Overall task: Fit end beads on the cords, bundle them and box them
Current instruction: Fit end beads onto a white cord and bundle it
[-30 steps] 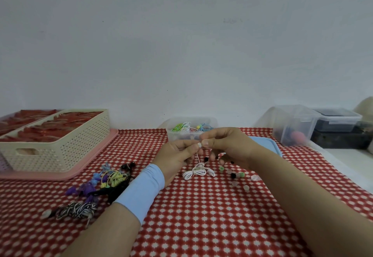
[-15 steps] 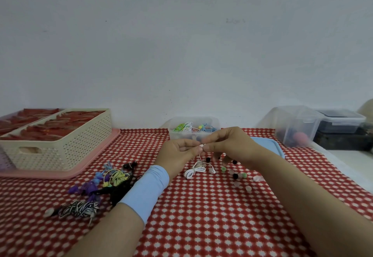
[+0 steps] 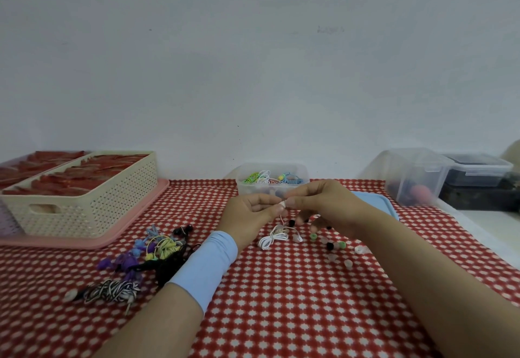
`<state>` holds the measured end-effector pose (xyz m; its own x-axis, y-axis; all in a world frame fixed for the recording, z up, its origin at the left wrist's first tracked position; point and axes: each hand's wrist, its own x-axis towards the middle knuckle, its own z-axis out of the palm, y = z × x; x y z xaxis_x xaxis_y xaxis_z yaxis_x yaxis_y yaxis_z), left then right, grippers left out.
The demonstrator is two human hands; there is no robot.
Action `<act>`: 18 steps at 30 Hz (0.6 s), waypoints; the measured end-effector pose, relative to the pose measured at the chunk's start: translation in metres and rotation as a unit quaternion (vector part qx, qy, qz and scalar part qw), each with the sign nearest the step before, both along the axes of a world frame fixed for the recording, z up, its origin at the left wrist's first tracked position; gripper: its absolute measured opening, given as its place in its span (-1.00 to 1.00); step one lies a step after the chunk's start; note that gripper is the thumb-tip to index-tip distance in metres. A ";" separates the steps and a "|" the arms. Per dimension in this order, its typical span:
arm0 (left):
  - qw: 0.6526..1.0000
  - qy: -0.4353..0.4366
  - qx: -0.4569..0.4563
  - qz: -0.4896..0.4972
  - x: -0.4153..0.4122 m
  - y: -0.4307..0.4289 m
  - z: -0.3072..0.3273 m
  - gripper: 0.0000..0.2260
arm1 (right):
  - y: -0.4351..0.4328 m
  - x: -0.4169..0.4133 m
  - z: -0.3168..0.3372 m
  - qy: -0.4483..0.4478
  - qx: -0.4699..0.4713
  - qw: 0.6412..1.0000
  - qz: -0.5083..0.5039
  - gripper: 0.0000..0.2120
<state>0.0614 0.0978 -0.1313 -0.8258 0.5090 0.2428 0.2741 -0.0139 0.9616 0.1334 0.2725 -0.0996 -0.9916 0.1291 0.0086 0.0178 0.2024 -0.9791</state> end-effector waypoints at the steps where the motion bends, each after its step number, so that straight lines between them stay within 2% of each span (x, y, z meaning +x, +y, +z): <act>1: 1.000 0.002 -0.003 0.001 0.000 0.000 0.000 -0.91 | 0.000 0.000 0.000 -0.001 0.006 1.000 -0.002 -0.88; 4: 1.000 -0.004 -0.002 -0.004 0.000 0.000 -0.001 -0.90 | 0.000 0.001 0.000 -0.004 0.000 1.000 0.004 -0.87; 9: 1.000 -0.025 -0.001 -0.018 -0.002 0.000 -0.001 -0.92 | 0.005 0.003 0.004 -0.038 -0.067 0.996 0.037 -0.78; 15: 0.988 -0.109 0.037 -0.102 0.000 -0.001 0.001 -0.90 | 0.007 0.002 0.004 -0.067 -0.090 0.991 0.073 -0.59; 18: 0.986 -0.110 0.030 -0.122 0.002 -0.003 0.002 -0.82 | 0.005 0.004 0.005 -0.077 -0.082 0.991 0.072 -0.68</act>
<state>0.0631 0.0947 -0.1296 -0.7171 0.6887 0.1071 0.0402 -0.1125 0.9928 0.1370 0.2776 -0.0949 -0.9879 -0.0273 -0.1527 0.1512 0.0518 -0.9871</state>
